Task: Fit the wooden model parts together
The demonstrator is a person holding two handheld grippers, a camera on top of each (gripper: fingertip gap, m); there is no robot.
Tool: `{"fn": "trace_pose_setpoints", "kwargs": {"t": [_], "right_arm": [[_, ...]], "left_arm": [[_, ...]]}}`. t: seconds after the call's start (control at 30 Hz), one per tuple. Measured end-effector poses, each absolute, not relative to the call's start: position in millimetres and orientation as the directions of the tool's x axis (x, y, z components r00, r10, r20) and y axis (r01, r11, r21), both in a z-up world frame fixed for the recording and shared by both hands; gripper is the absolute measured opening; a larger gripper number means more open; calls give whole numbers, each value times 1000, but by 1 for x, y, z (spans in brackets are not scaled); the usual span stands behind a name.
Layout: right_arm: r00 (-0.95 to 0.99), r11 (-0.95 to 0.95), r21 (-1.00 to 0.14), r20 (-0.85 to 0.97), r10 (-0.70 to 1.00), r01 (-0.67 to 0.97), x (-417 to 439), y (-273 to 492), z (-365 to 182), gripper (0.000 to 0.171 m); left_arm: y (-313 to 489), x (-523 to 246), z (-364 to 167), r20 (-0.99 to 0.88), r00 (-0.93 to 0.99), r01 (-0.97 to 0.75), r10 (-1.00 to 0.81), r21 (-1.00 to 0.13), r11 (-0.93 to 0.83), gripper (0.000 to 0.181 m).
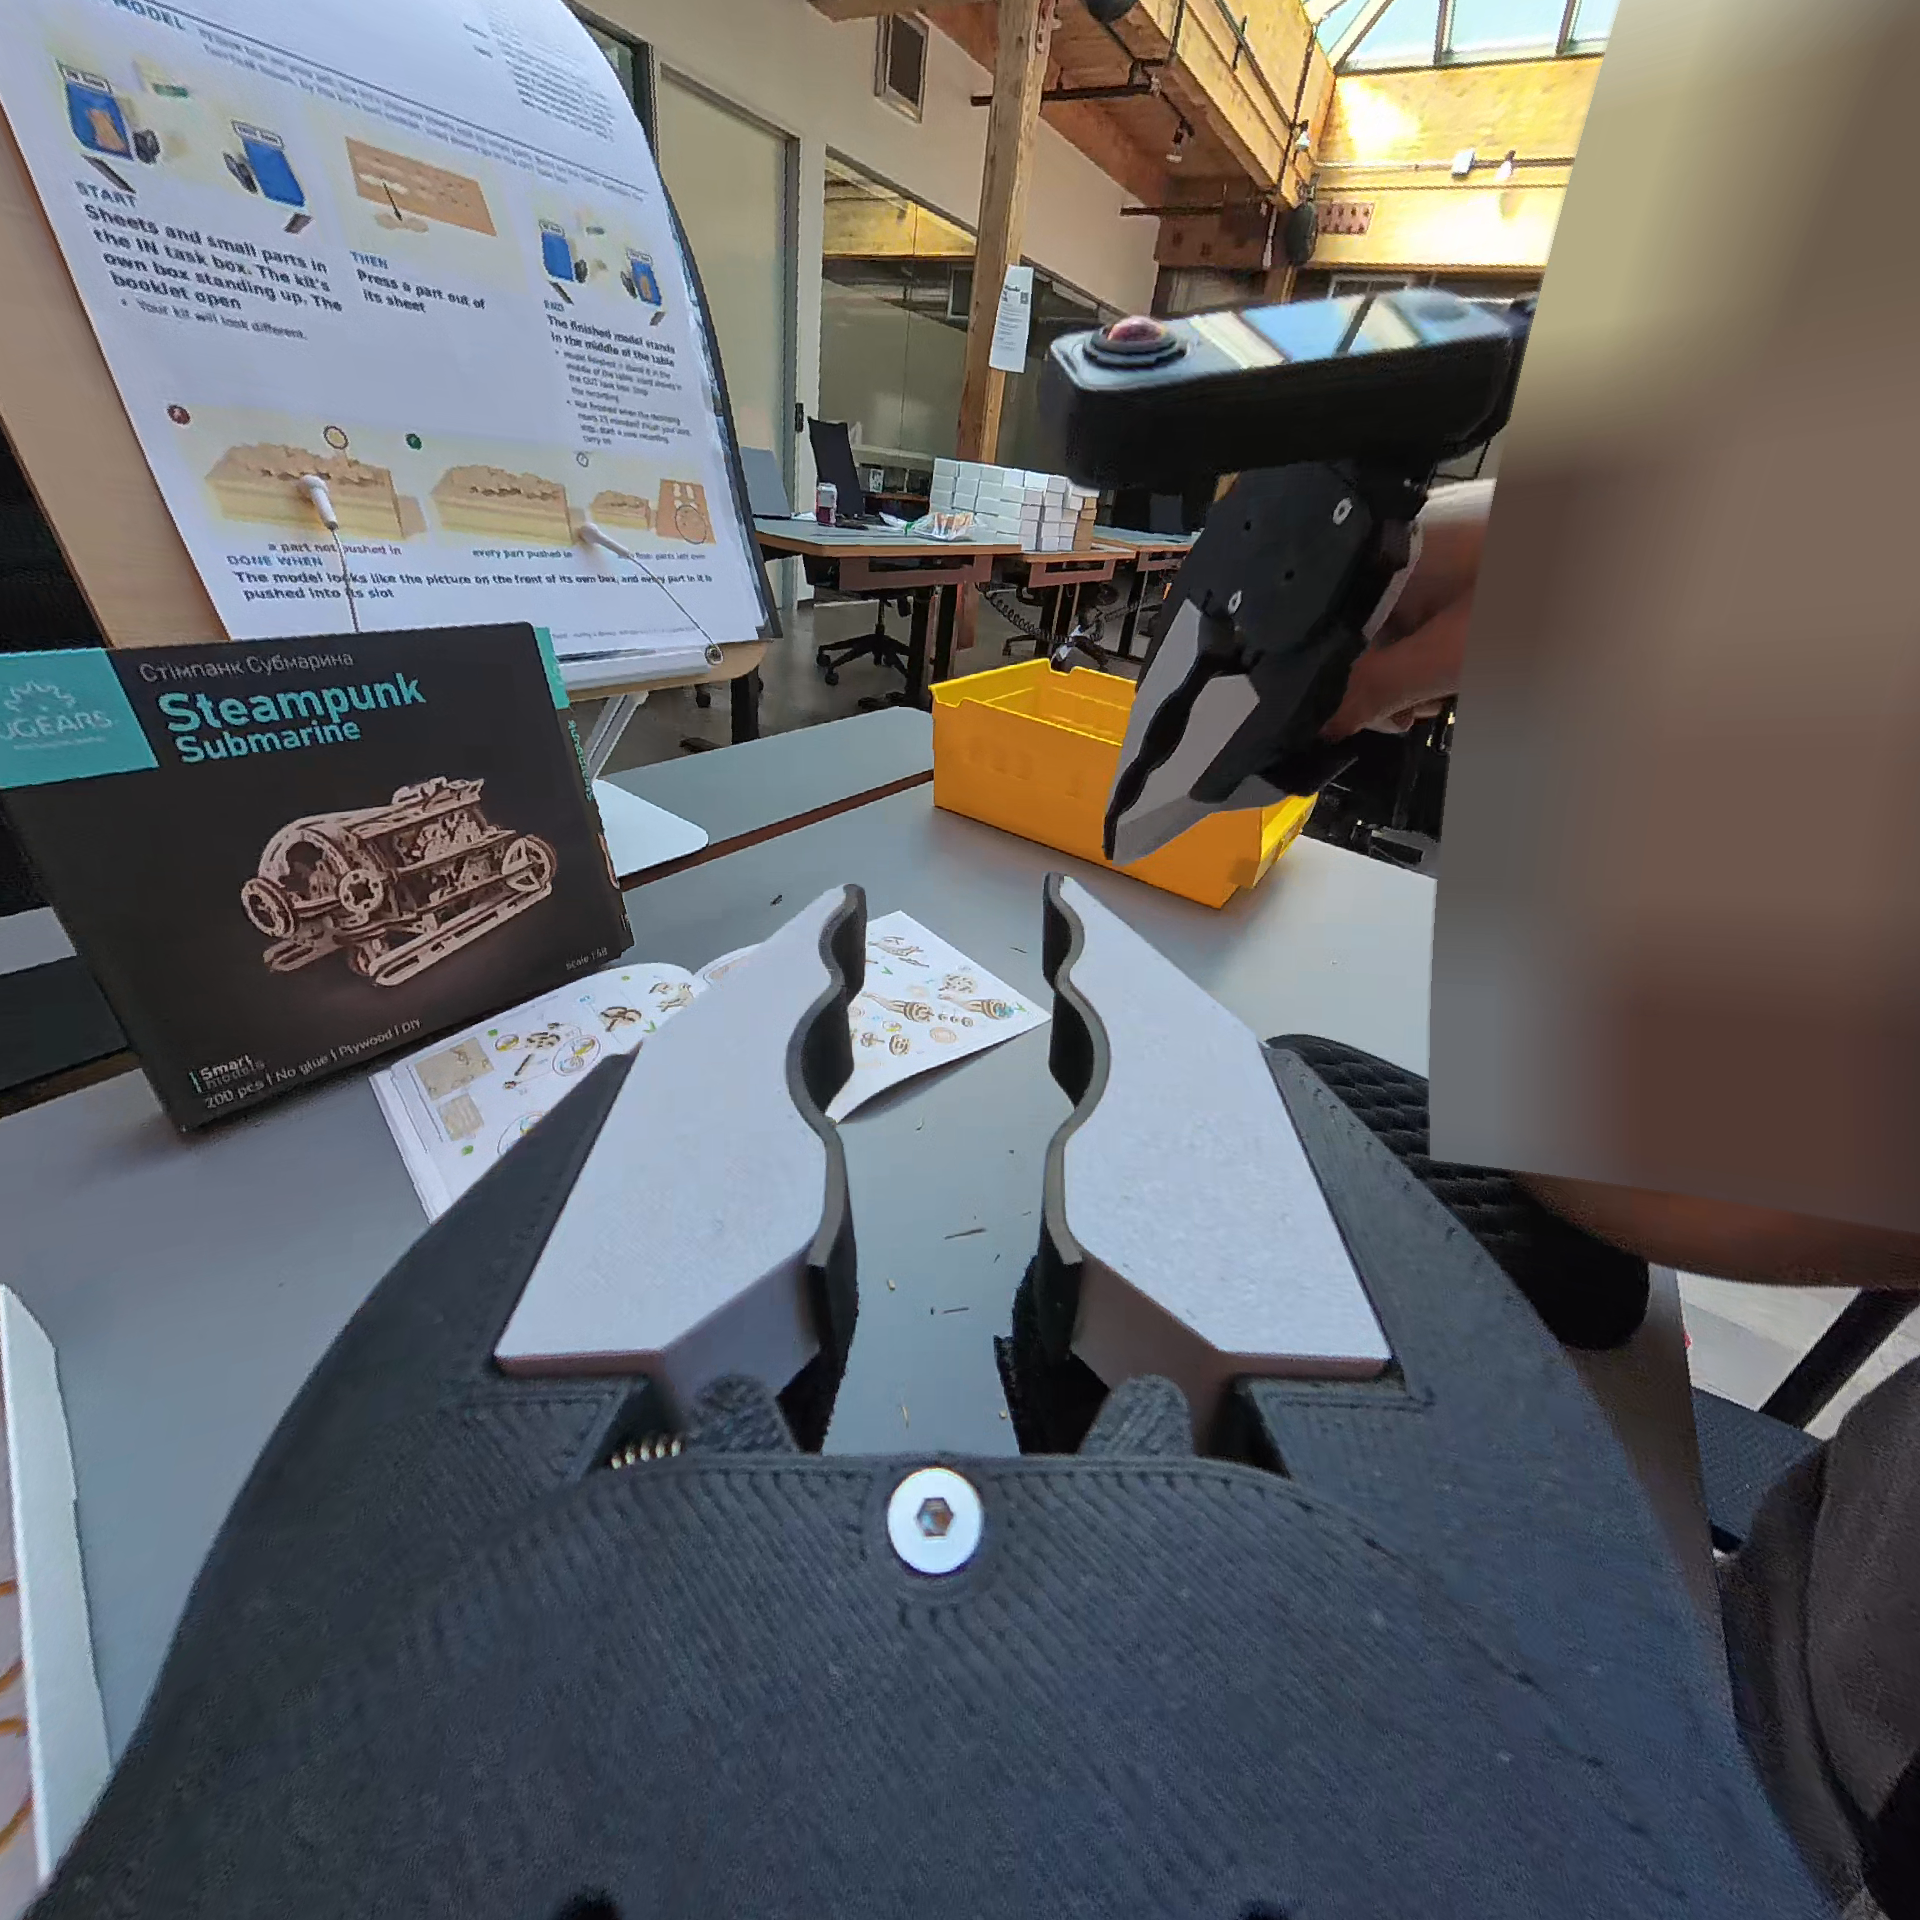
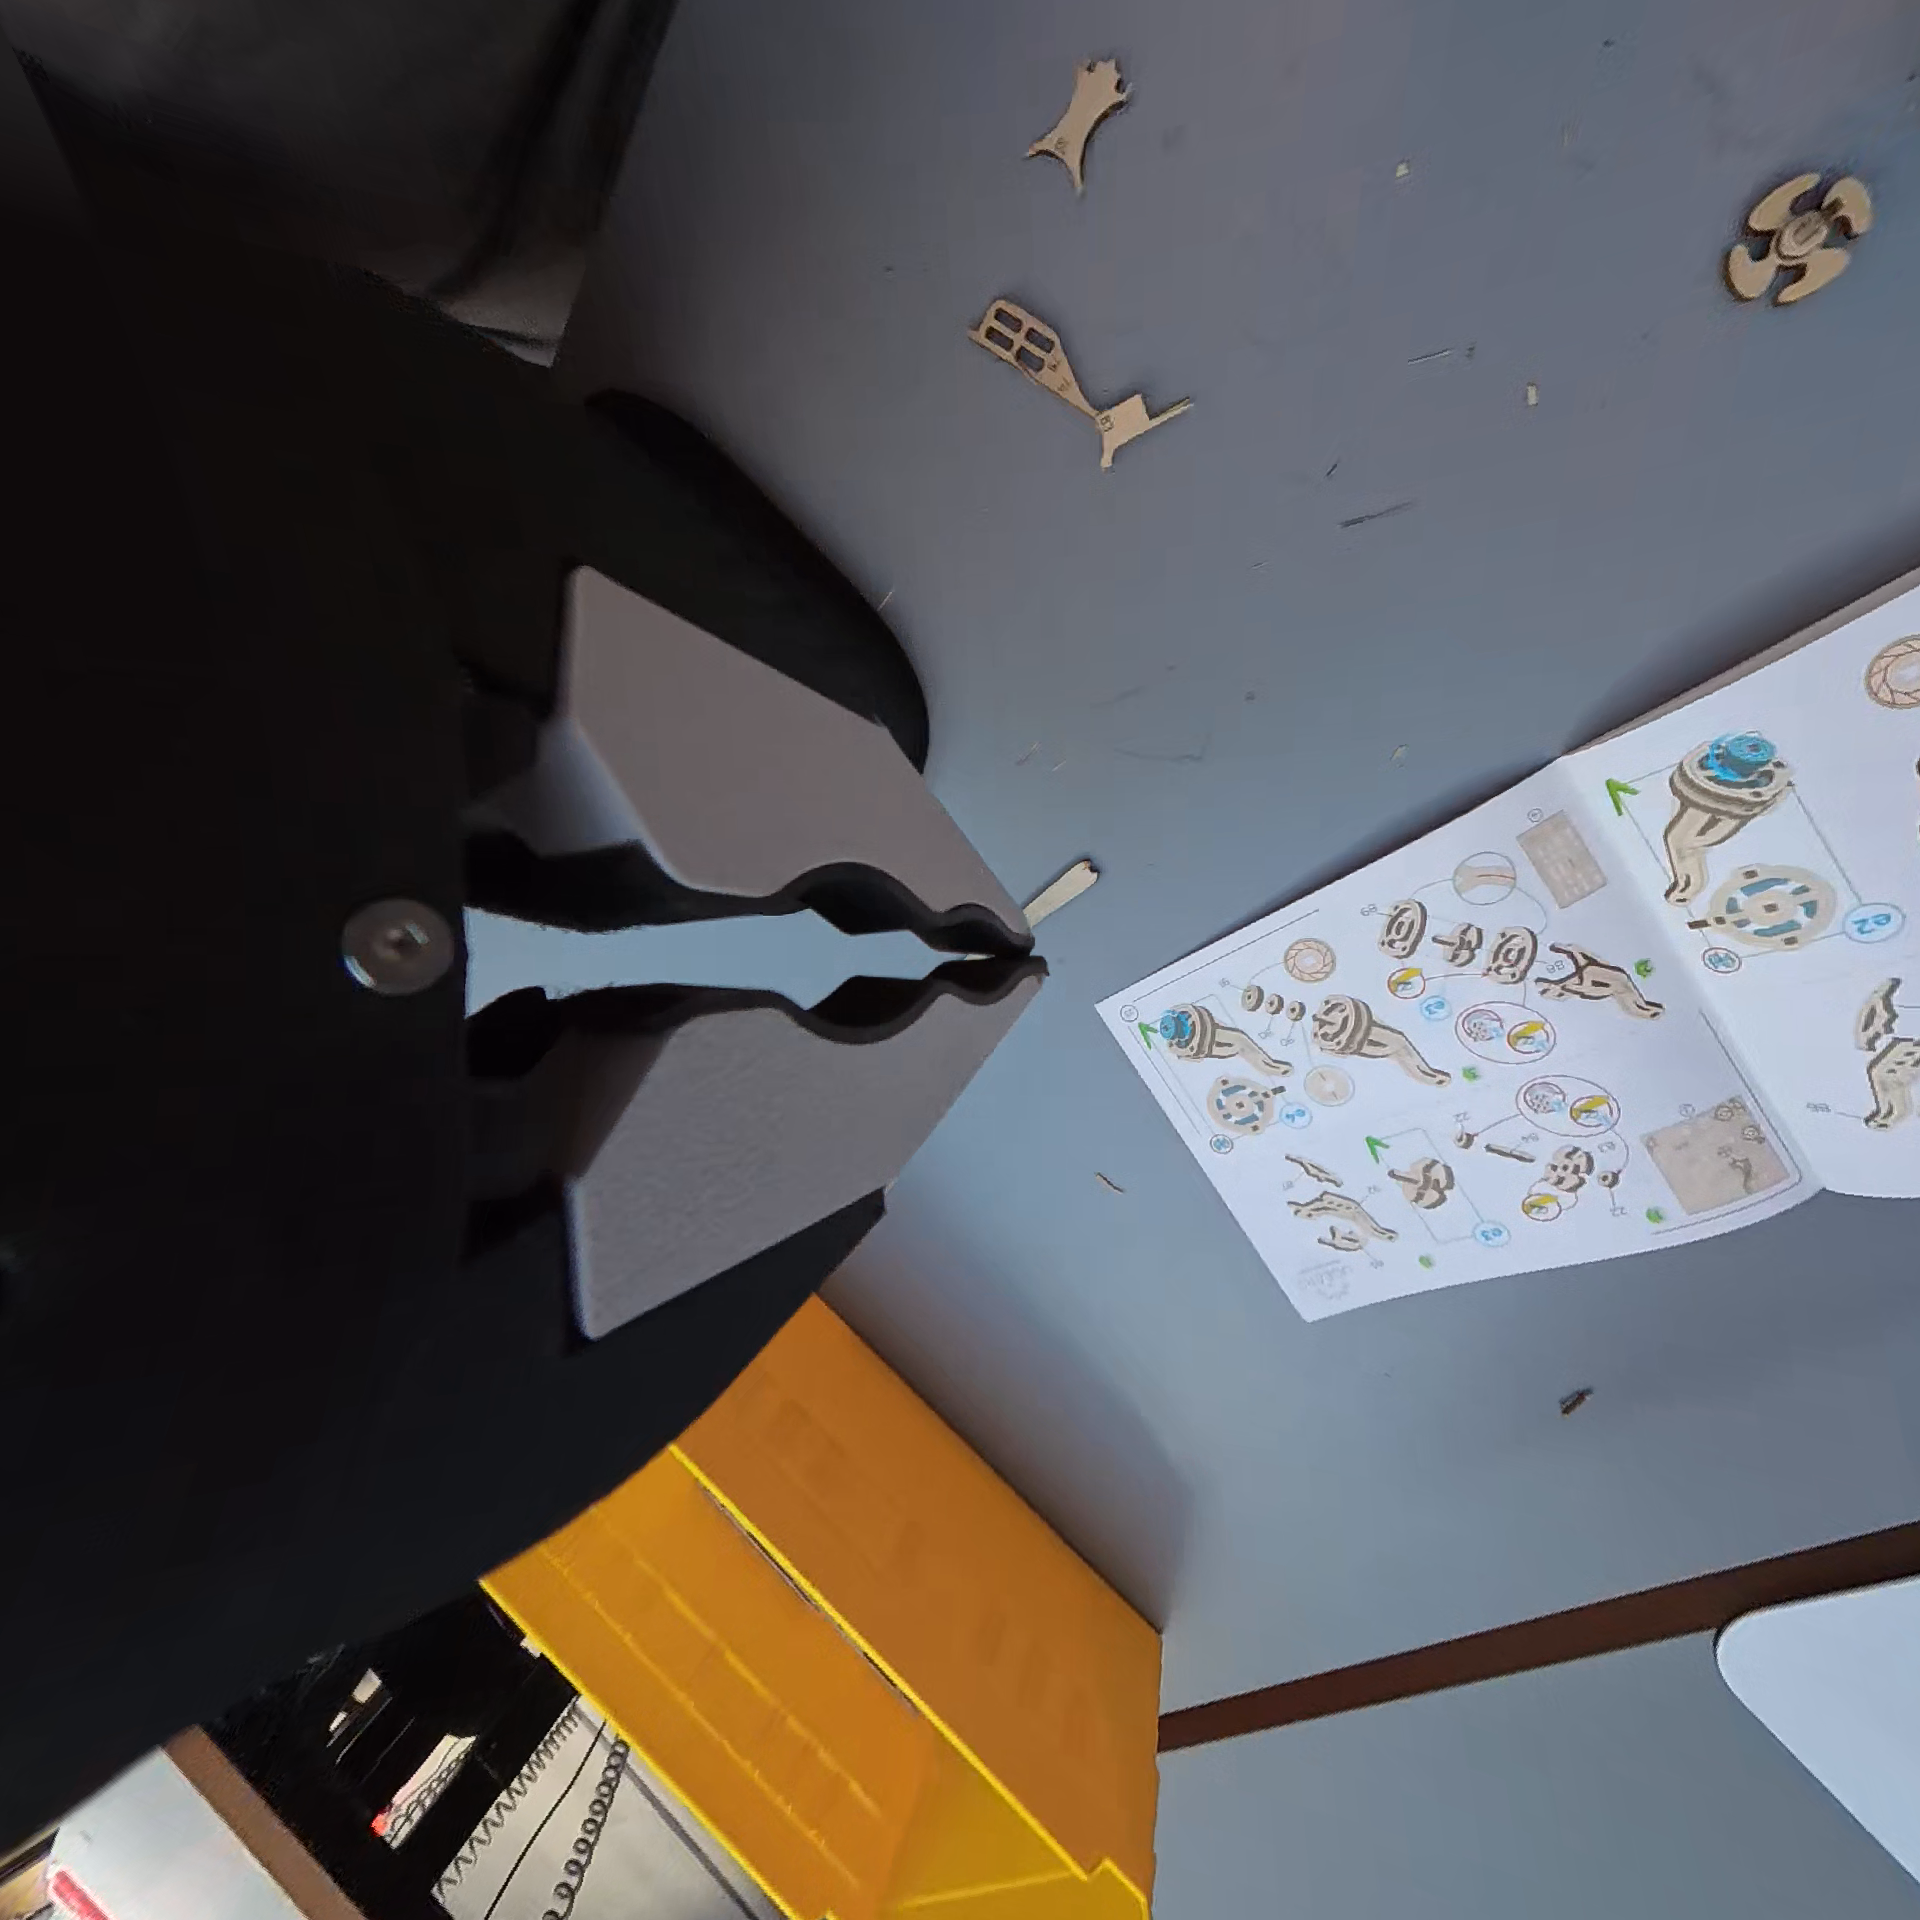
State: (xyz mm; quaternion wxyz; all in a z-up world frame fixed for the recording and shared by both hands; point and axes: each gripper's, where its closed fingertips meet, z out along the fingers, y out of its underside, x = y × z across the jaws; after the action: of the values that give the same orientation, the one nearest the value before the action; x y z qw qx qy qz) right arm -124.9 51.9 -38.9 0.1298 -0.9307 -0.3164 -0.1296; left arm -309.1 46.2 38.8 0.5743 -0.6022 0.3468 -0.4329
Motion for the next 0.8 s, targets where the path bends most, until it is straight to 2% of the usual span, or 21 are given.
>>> {"fn": "trace_pose_setpoints", "kwargs": {"t": [0.07,0.47,0.8], "right_arm": [[759,-780,-106,344,553,616,-119,55,-48,0],[720,-757,18,293,629,654,-121,81,-86,0],[725,-769,78,287,626,634,-116,84,-97,0]], "left_arm": [[52,-308,49,124,379,89,-917,-991,-97,32],[102,-310,108,140,401,222,-905,-974,-53,28],[119,-307,152,67,416,240,-907,-970,38,28]]}}
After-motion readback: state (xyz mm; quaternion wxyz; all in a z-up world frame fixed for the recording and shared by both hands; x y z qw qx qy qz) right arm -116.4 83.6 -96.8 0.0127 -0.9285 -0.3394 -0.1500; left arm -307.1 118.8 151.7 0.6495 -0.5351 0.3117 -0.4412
